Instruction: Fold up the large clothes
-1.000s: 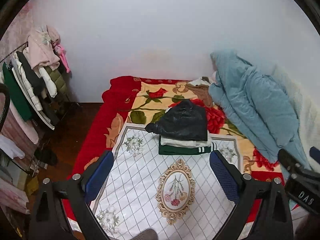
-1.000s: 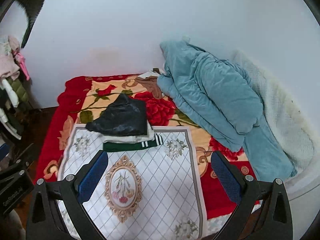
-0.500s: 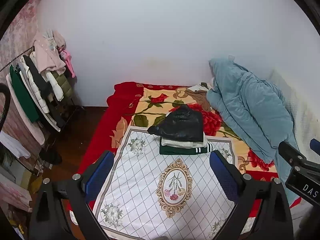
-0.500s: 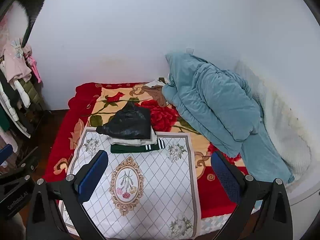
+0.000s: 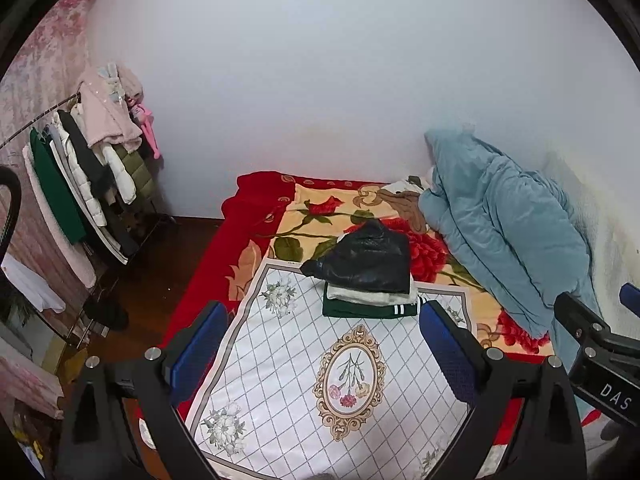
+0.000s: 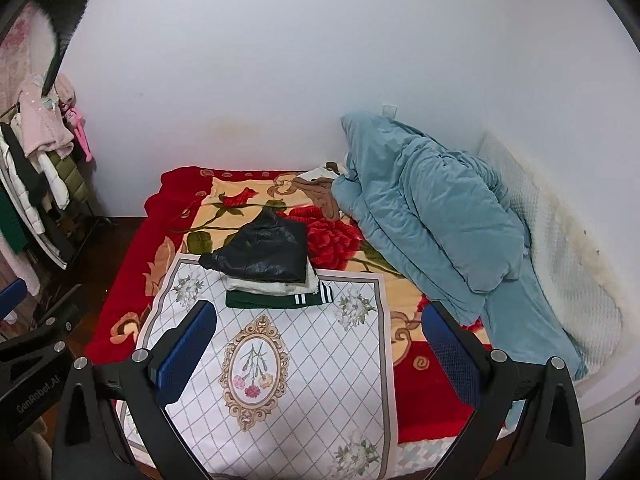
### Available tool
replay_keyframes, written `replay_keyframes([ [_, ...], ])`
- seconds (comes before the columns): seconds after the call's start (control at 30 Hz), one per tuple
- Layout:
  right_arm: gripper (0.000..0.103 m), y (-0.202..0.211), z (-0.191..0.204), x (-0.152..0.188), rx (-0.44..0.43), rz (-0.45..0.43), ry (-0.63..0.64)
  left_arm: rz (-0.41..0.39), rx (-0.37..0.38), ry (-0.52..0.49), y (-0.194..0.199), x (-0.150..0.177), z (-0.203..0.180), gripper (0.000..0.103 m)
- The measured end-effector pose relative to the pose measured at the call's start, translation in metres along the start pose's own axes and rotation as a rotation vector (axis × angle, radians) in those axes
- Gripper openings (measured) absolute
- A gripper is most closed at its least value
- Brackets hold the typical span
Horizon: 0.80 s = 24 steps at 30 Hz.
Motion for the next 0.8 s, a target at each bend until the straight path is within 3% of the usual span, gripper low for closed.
replay_keyframes([
  [0.8,0.103,0.003,-0.009,0.0,-0.033,0.002,0.006,0.004,0.016,0.001,0.014,0.002,-0.007,0.098],
])
Point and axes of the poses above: each gripper's, at about its wrist camera, not at the fingertips, and y roughly against the way its jaws point, z to its left, x to its underside, the point moved 5 cm from there along -y, roughly the way its jaws point, and after that the axes turned 5 degrees about z, right-handed, at the moved point
